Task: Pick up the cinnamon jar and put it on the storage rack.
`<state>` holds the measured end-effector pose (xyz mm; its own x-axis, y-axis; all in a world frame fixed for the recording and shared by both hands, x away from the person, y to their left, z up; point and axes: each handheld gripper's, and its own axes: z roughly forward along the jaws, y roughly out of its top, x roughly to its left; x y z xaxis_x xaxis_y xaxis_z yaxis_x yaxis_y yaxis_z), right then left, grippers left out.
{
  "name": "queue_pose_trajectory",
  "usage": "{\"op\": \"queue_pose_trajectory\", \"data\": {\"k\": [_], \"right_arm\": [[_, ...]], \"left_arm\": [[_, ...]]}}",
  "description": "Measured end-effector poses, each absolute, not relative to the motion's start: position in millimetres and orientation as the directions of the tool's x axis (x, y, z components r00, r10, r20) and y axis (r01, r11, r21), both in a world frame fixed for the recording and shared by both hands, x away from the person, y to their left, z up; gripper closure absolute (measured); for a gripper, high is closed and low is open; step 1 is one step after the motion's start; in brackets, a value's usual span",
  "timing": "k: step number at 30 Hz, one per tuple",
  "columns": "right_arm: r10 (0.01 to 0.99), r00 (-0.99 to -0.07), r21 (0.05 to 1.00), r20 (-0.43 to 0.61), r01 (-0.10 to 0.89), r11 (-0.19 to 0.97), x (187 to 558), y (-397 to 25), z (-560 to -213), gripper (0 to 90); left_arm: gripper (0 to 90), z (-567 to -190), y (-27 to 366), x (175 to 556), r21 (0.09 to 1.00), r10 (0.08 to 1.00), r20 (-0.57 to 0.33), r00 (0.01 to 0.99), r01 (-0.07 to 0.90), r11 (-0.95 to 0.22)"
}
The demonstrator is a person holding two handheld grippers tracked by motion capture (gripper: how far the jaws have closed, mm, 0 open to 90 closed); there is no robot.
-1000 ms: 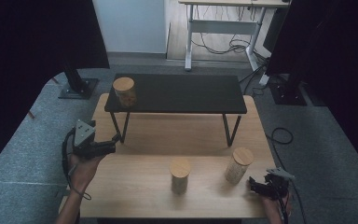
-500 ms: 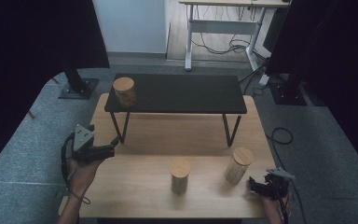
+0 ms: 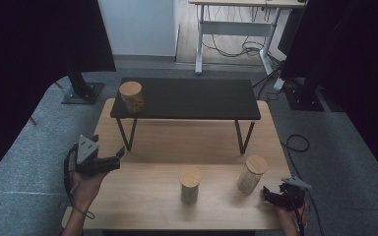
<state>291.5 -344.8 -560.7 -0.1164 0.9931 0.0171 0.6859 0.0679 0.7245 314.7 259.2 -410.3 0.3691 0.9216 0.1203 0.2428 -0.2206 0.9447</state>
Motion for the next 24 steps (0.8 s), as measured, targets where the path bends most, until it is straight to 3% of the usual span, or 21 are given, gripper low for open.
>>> {"op": "queue_pose_trajectory", "data": {"k": [24], "right_arm": [[0.993, -0.116, 0.724, 0.017, 0.686, 0.068, 291.5, -344.8, -560.7, 6.6]], "left_arm": [[2.8, -421.5, 263.4, 305.5, 0.942, 0.926, 0.119, 0.358, 0.254, -0.219]]}}
